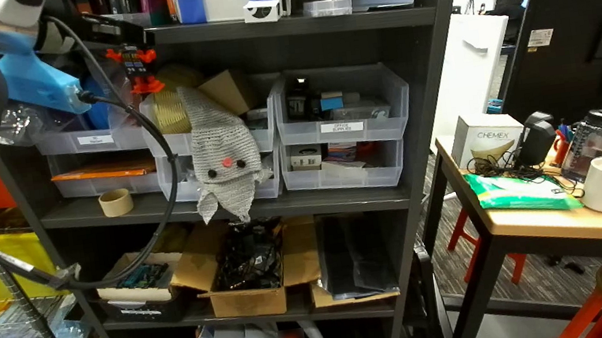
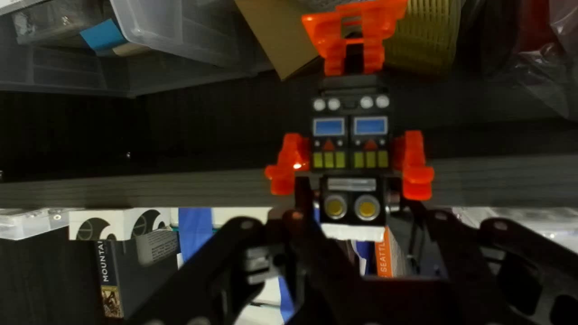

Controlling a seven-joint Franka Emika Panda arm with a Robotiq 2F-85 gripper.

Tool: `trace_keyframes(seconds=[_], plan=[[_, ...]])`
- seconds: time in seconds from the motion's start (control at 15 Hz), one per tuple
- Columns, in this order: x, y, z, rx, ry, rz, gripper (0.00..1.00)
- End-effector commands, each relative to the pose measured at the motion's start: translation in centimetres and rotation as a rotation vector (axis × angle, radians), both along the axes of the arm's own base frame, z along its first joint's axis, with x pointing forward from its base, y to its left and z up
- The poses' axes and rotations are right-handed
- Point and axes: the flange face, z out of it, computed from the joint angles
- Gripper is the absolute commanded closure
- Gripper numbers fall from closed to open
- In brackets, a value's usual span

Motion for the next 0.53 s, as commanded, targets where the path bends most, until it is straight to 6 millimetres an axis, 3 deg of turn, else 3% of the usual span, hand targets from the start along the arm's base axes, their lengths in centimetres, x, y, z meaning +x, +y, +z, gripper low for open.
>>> trace_keyframes(seconds=[0.0,0.47], plan=[[1.0,-0.4,-0.1,0.026,0.005,-0.007,0.82],[2.4,-1.2,-1.6,0.052,0.057,-0.020,0.82]])
